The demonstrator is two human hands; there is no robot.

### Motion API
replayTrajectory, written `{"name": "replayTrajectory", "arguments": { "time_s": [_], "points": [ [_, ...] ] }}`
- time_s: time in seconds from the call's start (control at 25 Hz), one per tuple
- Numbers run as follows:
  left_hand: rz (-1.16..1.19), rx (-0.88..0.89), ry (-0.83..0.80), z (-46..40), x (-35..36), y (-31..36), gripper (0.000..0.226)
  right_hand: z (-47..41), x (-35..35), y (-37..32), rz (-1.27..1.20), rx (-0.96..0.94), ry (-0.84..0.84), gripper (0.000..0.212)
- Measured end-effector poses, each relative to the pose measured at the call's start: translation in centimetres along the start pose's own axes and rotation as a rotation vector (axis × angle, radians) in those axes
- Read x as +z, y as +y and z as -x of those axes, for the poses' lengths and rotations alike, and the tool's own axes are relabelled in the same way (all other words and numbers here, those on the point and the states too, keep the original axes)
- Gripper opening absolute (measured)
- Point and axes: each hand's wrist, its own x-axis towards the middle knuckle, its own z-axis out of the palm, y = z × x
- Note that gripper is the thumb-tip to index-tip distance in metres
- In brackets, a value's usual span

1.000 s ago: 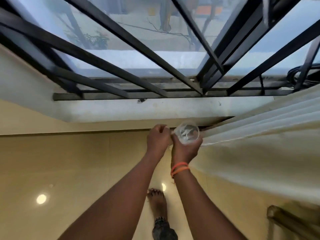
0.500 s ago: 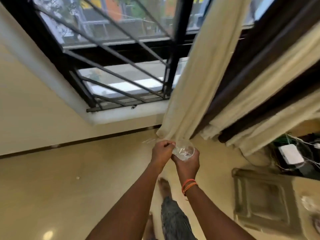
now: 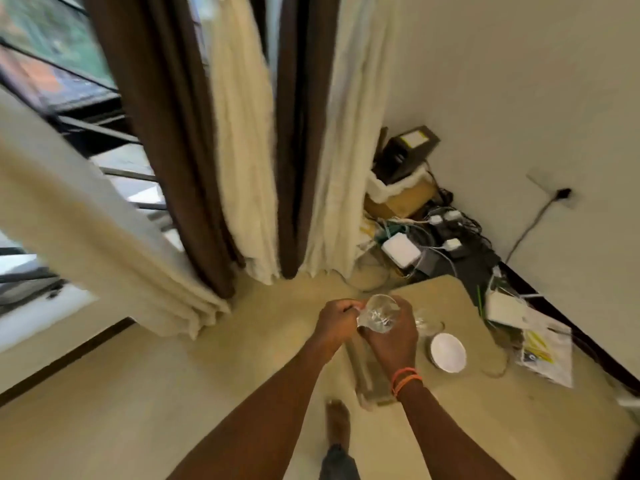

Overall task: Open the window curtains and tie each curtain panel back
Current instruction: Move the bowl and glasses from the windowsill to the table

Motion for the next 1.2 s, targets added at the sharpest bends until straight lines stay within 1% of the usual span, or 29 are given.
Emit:
{"name": "replayTrajectory", "arguments": {
  "time_s": [0.08, 0.2, 0.32, 0.44, 0.6, 0.72, 0.96, 1.12, 1.2],
  "points": [
    [-0.067, 0.022, -0.082, -4.7, 7.5, 1.7, 0.033, -6.6, -4.7, 4.0, 0.018, 0.065, 0.045, 0.083],
    [-0.229, 0.034, -0.175, -11.6, 15.9, 3.4, 0.028, -14.8, -9.1, 9.0, 0.038, 0.137, 0.092, 0.084],
    [-0.342, 0.002, -0.227, -17.9, 21.9, 3.9, 0.026, -21.5, -10.5, 14.5, 0.042, 0.202, 0.101, 0.087],
    [-0.396, -0.067, -0.237, -22.4, 25.3, 3.0, 0.032, -25.9, -9.9, 19.3, 0.028, 0.244, 0.139, 0.091],
    [-0.471, -0.124, -0.242, -25.6, 28.1, 0.2, 0.037, -28.1, -8.7, 23.2, 0.057, 0.293, 0.127, 0.086],
    [-0.465, -0.131, -0.240, -26.5, 28.5, -0.6, 0.042, -28.8, -7.8, 24.9, 0.035, 0.322, 0.131, 0.086],
    [-0.462, -0.146, -0.252, -27.4, 28.7, -1.4, 0.042, -28.9, -6.9, 25.7, 0.047, 0.316, 0.158, 0.087],
    [-0.457, -0.159, -0.265, -27.1, 28.4, -1.5, 0.044, -28.9, -6.6, 26.1, 0.067, 0.312, 0.143, 0.094],
    [-0.446, -0.160, -0.266, -26.3, 27.7, -1.0, 0.050, -28.8, -7.0, 25.6, 0.056, 0.374, 0.147, 0.099]
  ]
}}
